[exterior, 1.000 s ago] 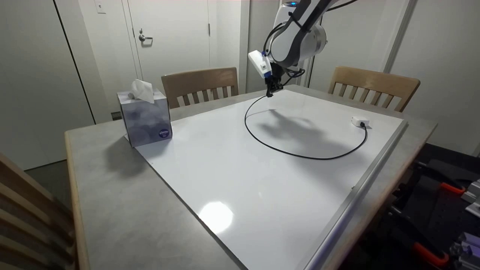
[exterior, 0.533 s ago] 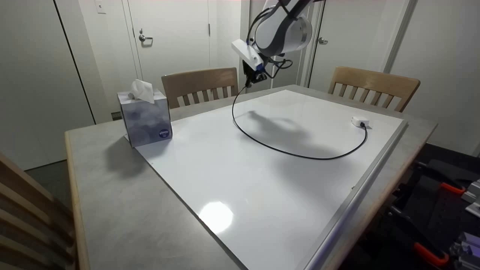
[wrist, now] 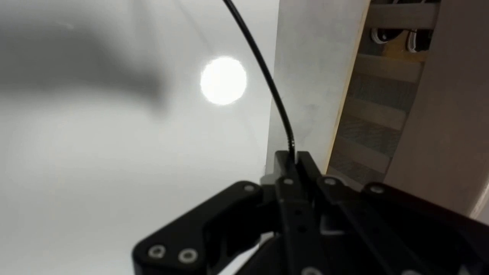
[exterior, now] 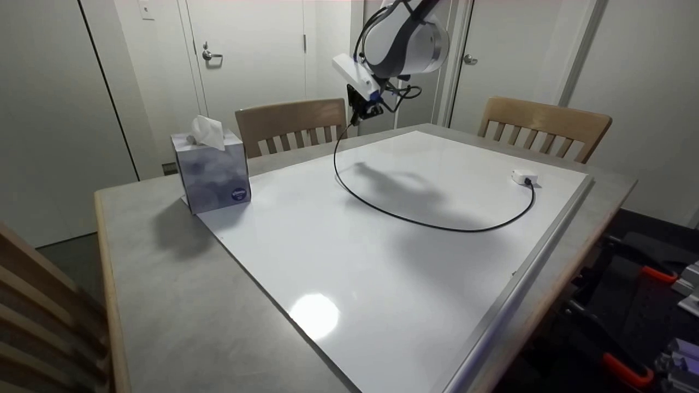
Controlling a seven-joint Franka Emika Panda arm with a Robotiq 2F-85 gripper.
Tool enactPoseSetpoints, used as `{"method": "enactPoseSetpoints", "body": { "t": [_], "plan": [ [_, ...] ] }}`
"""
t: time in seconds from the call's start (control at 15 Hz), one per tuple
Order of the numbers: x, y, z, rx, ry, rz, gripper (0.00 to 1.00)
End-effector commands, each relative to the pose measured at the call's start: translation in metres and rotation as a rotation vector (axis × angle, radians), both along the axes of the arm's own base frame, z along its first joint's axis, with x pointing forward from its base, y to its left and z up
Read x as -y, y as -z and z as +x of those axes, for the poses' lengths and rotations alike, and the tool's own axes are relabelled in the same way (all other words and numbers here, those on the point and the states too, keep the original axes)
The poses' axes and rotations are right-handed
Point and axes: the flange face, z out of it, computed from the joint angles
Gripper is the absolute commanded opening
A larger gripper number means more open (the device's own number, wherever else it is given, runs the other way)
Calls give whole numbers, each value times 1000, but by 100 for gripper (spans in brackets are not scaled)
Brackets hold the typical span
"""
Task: Unwind the phone charger
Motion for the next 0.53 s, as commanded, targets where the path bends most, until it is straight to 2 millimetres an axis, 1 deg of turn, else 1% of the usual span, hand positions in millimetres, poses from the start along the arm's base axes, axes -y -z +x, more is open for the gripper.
{"method": "enactPoseSetpoints", "body": {
  "t": [0.0, 0.13, 0.27, 0.33, 0.47],
  "plan": [
    [-17, -12, 20, -11, -163, 15, 2],
    [-34, -21, 27, -9, -277, 17, 2],
    [-52, -27, 31, -25, -394, 21, 2],
    [-64, -27, 31, -37, -451, 30, 2],
    [-79, -27, 29, -65, -562, 48, 2]
  ]
}}
